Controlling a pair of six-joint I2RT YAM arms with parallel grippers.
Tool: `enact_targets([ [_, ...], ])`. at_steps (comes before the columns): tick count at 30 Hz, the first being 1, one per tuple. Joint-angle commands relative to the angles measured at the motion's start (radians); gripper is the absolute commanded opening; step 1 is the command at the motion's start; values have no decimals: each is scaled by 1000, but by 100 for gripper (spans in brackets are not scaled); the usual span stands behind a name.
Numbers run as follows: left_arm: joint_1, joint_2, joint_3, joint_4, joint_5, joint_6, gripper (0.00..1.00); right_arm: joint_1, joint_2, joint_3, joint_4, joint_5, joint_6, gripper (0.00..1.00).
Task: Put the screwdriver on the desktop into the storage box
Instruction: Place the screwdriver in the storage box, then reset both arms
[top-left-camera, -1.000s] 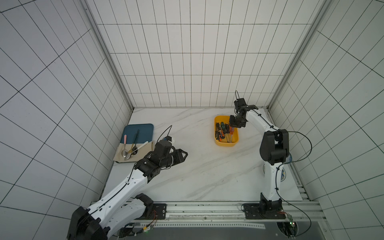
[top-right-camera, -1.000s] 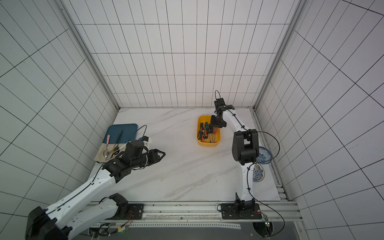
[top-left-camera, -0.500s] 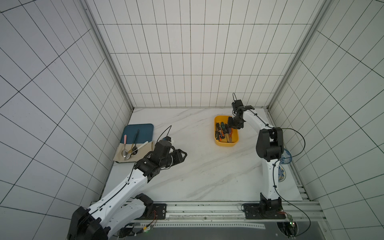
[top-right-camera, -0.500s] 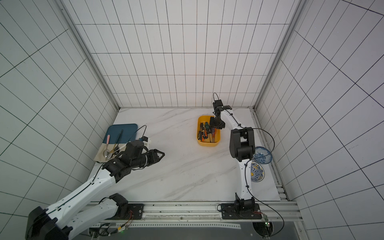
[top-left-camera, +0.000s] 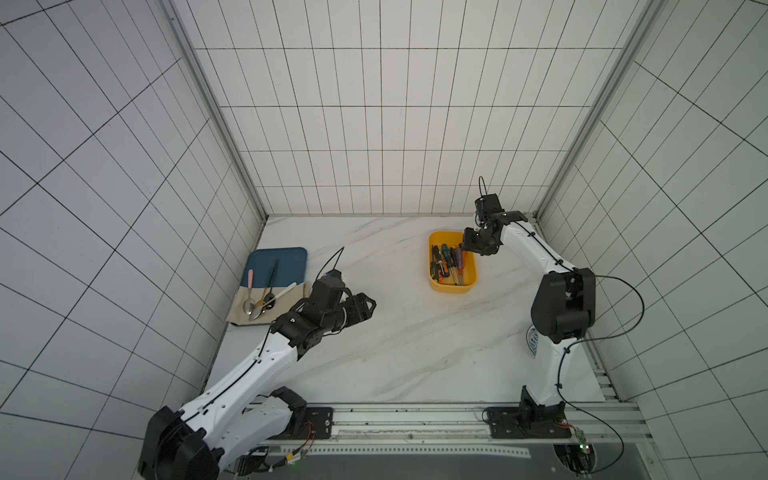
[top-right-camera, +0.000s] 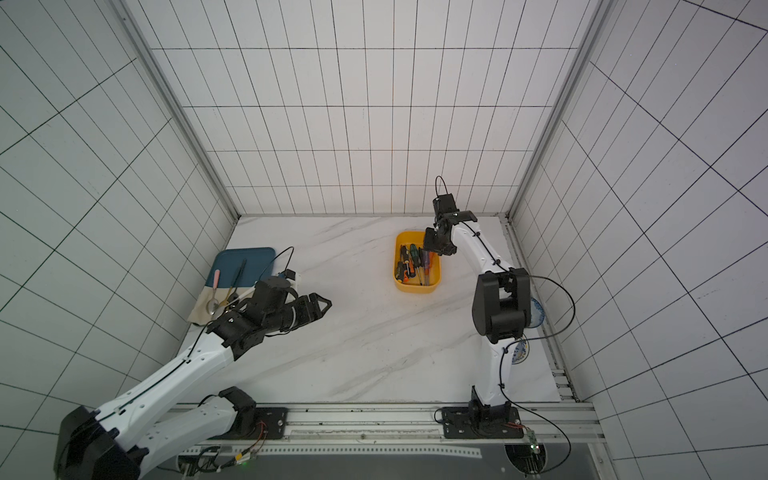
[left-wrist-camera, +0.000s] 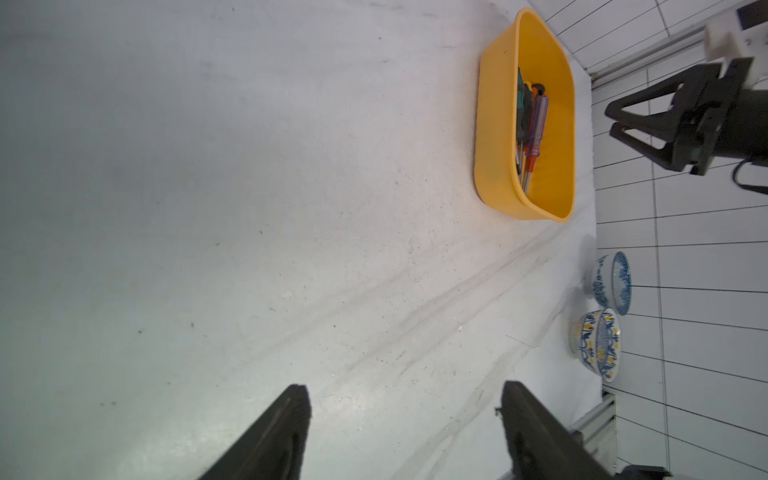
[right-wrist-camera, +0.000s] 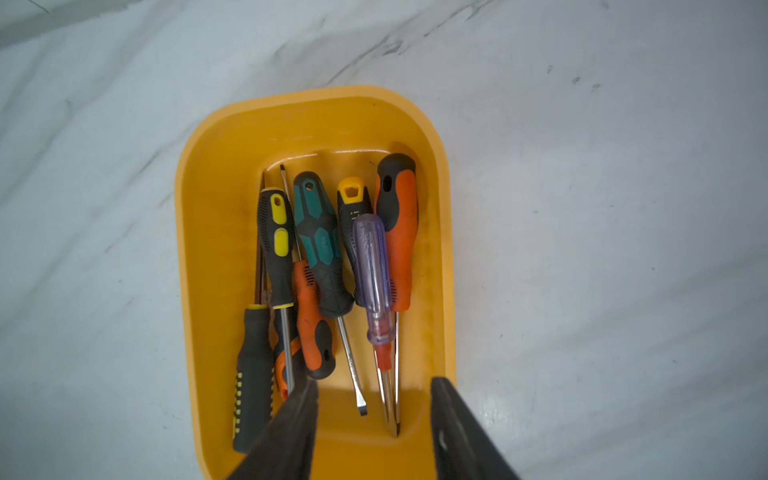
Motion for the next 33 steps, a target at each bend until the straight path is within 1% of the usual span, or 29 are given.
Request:
enact_targets([
  [1,16,34,65,-11,-77,33,98,-2,-103,-121,79,-9,24,99],
  [5,41,115,158,-52,-134,73,98,-1,-242,-258,121,57,26,99],
  [9,68,193,250,-99,-277,106,98,-5,-376,-387,155,160,26,99],
  [11,93,219,273,-108,-351,124,98,-7,-435,-452,180,222,19,99],
  [12,109,228,279,-109,-389,136,98,-11,-468,-488,198,252,12,99],
  [14,151,233,270,-80,-415,173,98,-21,-519,-550,227,314,4,99],
  [16,193,224,239,-20,-438,216,98,-43,-568,-618,269,363,4,99],
  [17,208,216,211,28,-474,241,98,-57,-595,-657,303,383,-1,99],
  [19,234,203,152,130,-558,287,98,-77,-648,-756,410,428,-25,99],
  [20,259,202,117,189,-574,309,98,-85,-682,-814,482,449,-35,99],
  [22,308,208,64,287,-572,337,98,-99,-730,-920,628,474,-60,99],
  [25,366,258,7,416,-605,419,99,-105,-776,-1078,871,514,-131,99],
  [27,394,320,4,457,-635,468,98,-105,-766,-1161,1020,547,-186,99],
  [29,425,369,19,474,-638,481,98,-105,-726,-1194,1107,578,-217,99],
  [31,429,401,-23,597,-661,534,98,-105,-676,-1214,1185,585,-239,99],
  [32,431,416,-43,656,-677,540,98,-105,-652,-1225,1239,579,-250,99],
  [33,437,433,-57,686,-668,548,98,-105,-624,-1241,1299,574,-260,99],
])
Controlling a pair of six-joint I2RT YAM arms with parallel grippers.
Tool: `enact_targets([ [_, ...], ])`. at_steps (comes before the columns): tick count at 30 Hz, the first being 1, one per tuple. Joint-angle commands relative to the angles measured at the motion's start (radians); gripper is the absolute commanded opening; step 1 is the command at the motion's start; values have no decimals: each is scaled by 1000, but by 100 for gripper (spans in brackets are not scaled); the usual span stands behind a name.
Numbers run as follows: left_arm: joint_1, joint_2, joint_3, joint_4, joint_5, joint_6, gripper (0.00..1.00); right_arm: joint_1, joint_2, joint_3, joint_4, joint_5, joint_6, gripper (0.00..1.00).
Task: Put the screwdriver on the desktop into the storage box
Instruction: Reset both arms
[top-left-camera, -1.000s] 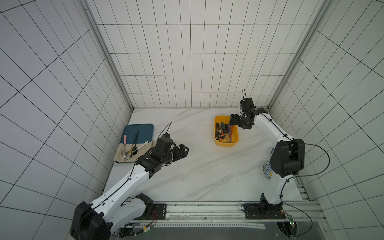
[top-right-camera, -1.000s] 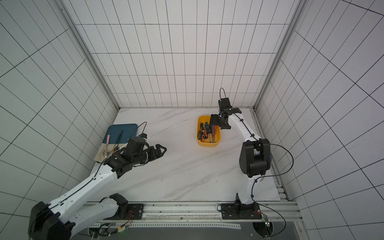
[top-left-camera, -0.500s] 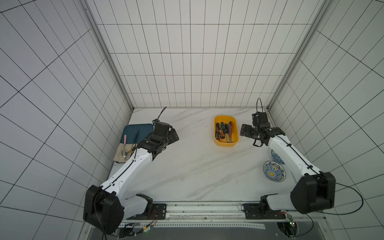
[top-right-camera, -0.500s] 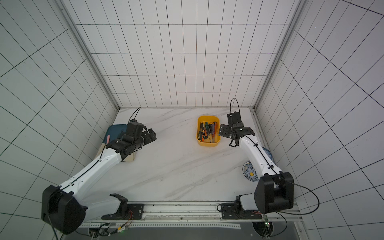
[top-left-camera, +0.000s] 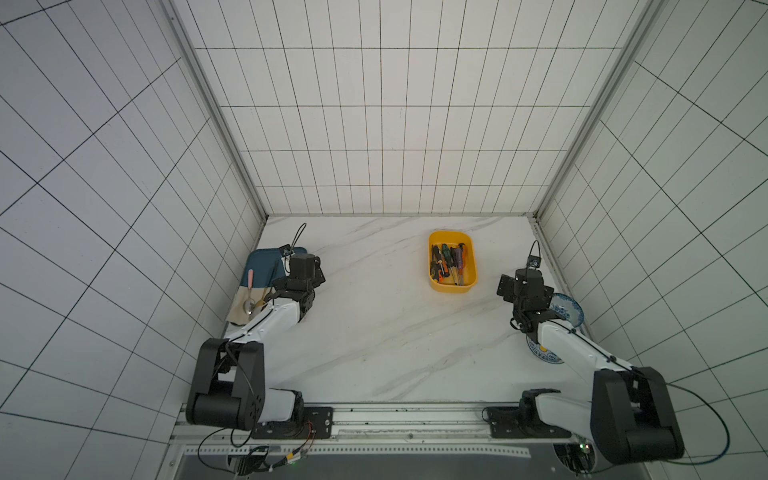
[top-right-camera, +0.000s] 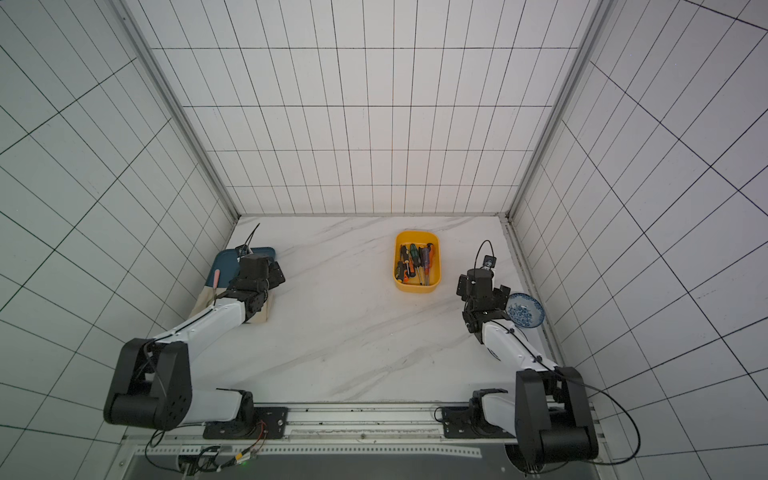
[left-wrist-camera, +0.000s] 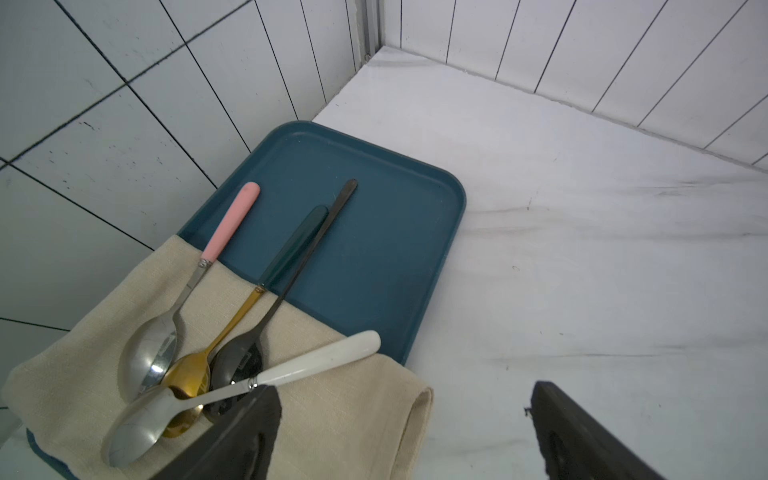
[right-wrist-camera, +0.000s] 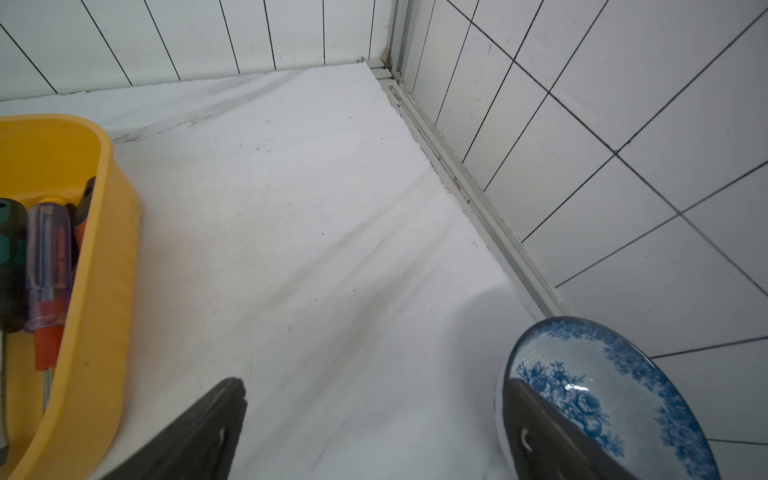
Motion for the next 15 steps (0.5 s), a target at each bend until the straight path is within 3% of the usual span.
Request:
enact_targets([
  [1,11,43,-50,210,-42,83,98,-7,66,-57,290,27,-85,99],
  [4,10,67,-127,419,-19,128,98,-6,126,-88,397,2,-131,99],
  [7,12,74,-148,514,44,224,98,-9,142,-104,465,-48,-194,99],
  [11,13,110,-296,828,73,263,98,-35,240,-193,753,-70,-208,99],
  [13,33,158,-306,894,110,254,98,-49,219,-181,695,-98,-193,99],
  [15,46,183,-303,930,160,267,98,-100,220,-170,652,-220,-172,99],
])
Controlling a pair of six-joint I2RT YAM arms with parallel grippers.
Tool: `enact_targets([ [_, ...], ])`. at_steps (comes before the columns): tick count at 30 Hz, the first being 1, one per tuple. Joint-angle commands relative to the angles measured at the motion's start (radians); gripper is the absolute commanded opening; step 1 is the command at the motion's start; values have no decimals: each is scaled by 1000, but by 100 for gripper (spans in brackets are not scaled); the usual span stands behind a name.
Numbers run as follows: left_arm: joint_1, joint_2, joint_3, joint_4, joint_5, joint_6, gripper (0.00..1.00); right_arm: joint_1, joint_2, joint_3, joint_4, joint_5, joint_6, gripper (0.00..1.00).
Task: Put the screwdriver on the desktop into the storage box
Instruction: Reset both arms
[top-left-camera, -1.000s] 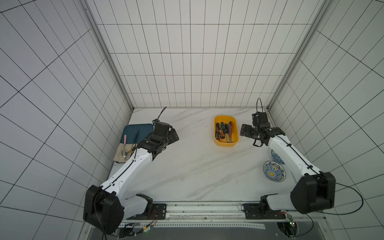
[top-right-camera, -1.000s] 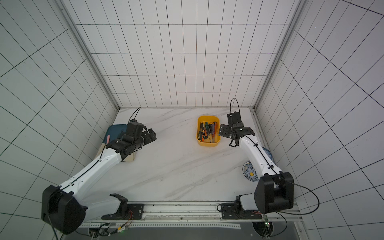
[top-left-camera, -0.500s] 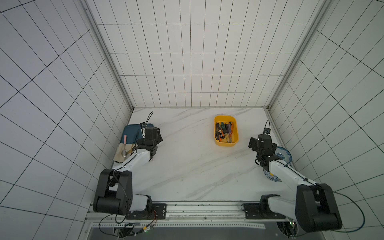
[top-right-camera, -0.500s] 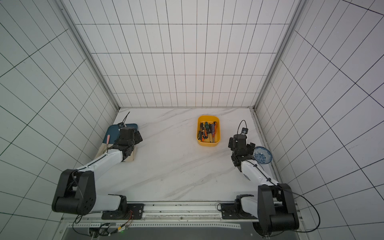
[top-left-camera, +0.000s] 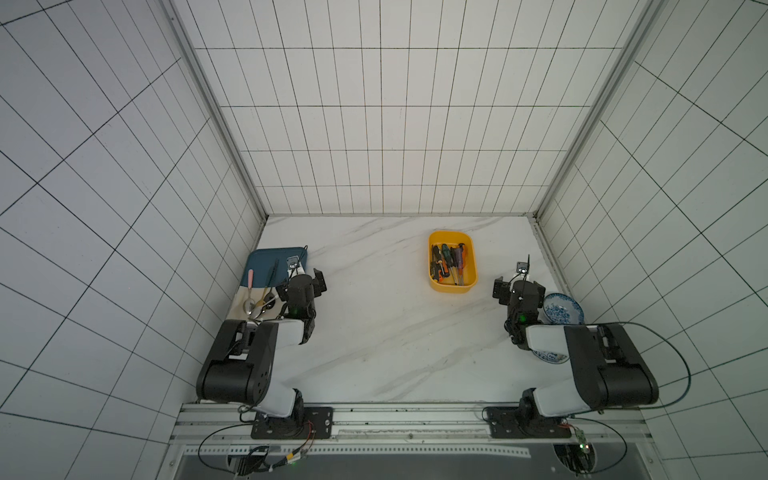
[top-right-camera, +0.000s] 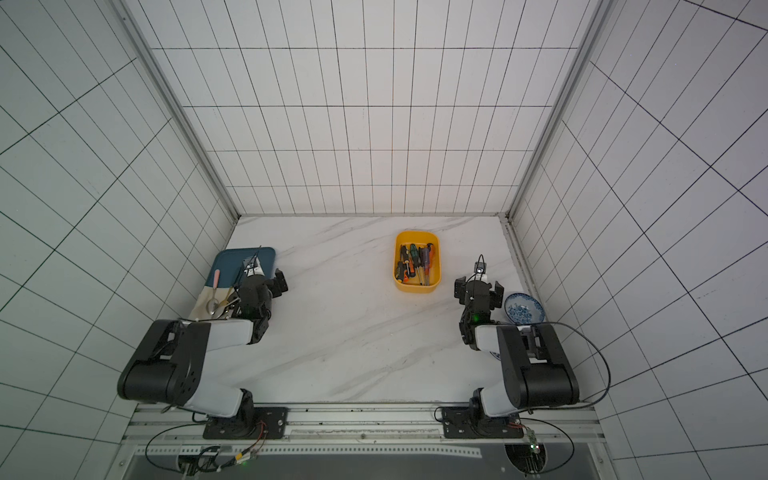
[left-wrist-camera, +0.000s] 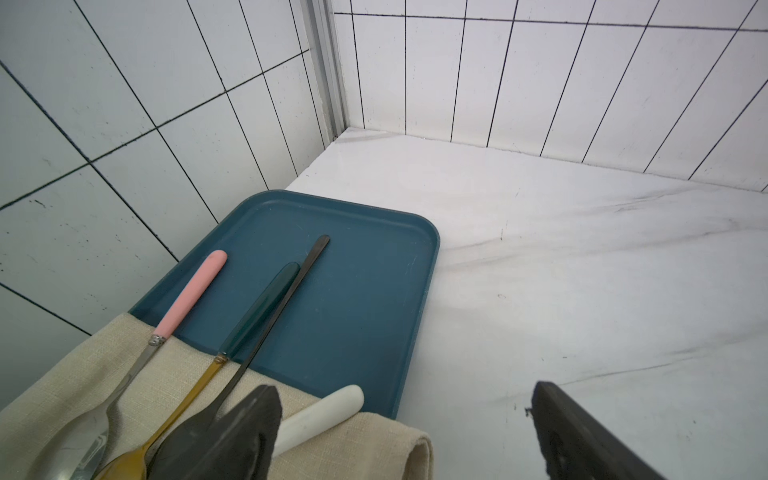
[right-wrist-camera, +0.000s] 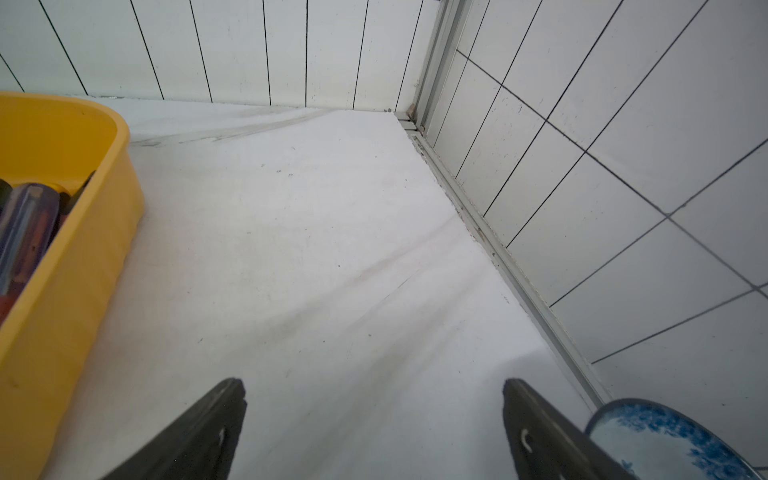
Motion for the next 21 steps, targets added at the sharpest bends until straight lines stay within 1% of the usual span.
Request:
enact_targets([
  [1,21,31,-4,181,76,36,98,-78,30,-15,100,-158,23,99],
  [2,25,27,7,150,79,31,98,-94,86,-6,175,-156,37,99],
  [3,28,17,15,118,81,24,98,-95,77,21,139,-127,48,99],
  [4,26,4,22,82,77,18,98,-97,40,57,-27,-123,70,99],
  [5,26,-2,22,70,79,15,98,-111,63,49,9,-147,67,99],
  [6,26,5,18,90,77,19,98,-109,85,33,102,-135,61,99],
  [8,25,4,18,88,74,20,98,-106,44,54,-16,-132,73,99],
  [9,27,3,23,77,80,17,98,-107,72,47,55,-133,67,99],
  [10,39,7,29,75,94,12,98,-107,74,38,76,-132,64,99],
  [11,50,8,35,62,117,4,98,-107,54,47,15,-134,67,99],
  [12,52,5,38,43,122,1,98,-107,51,54,-2,-136,71,99],
  [14,55,5,36,50,128,2,98,-107,68,43,52,-133,65,99],
  [16,55,5,37,48,127,2,98,-107,53,51,7,-136,68,99],
  [18,55,9,44,42,129,2,98,-107,61,46,31,-133,67,99],
  [21,58,12,47,35,136,0,98,-107,58,49,17,-135,68,99],
])
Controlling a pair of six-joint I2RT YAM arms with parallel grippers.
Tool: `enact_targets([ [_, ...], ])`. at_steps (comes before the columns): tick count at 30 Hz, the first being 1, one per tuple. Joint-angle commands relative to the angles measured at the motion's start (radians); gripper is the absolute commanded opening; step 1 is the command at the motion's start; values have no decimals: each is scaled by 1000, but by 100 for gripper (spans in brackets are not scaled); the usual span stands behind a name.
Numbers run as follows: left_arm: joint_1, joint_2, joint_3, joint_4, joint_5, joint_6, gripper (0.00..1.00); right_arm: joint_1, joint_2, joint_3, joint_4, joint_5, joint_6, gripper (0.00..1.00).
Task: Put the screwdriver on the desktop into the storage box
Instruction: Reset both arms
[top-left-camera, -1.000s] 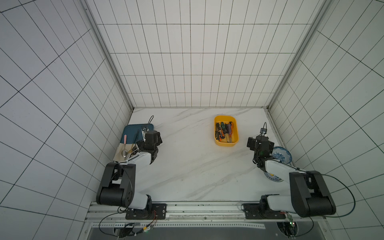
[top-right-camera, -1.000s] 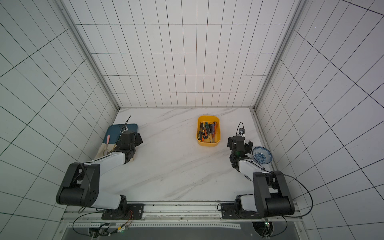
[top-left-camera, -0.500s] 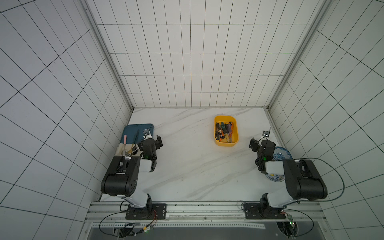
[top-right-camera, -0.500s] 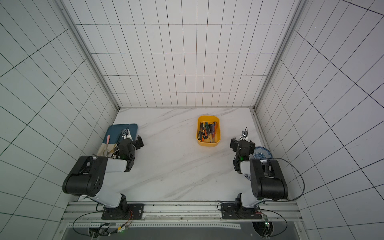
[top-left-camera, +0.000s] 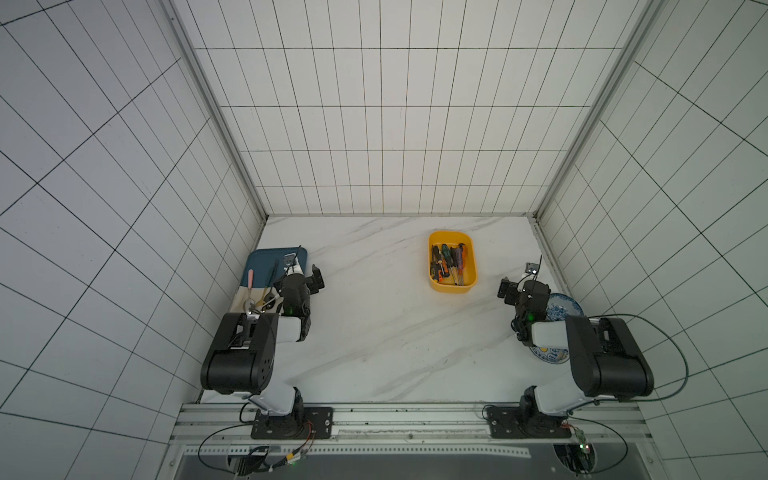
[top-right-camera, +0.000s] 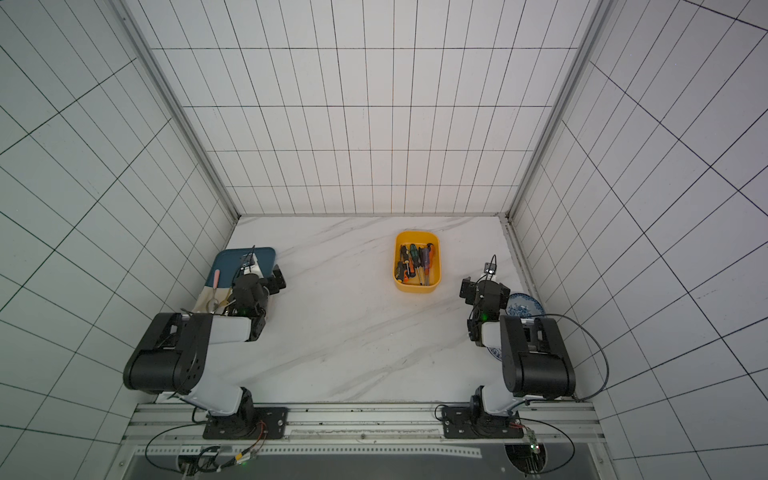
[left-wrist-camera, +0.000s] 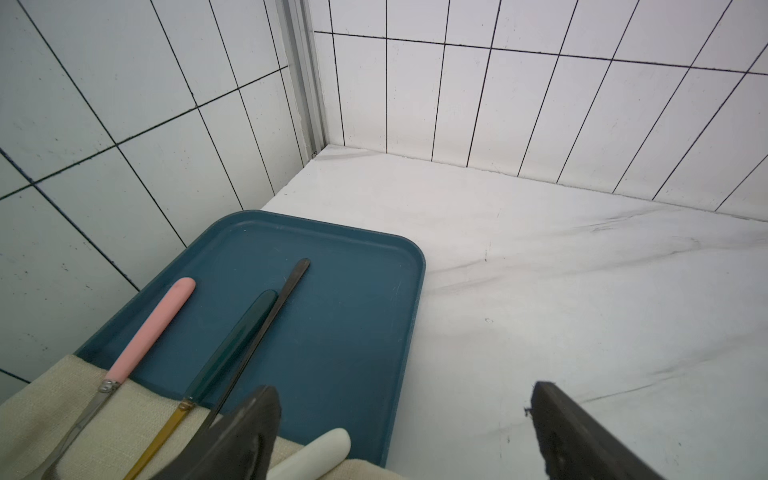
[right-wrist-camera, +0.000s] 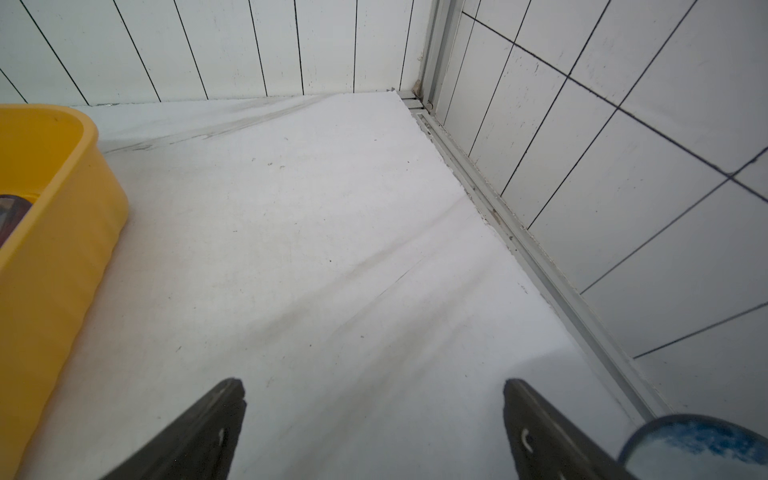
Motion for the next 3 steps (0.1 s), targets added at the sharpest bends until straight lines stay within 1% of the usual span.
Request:
enact_targets([
  [1,6,-8,19,-15,21,-5,98,-5,-4,37,-6,-7,15,99],
  [3,4,-16,9,-7,19,-3,98,-6,-4,39,-10,-12,16,99],
])
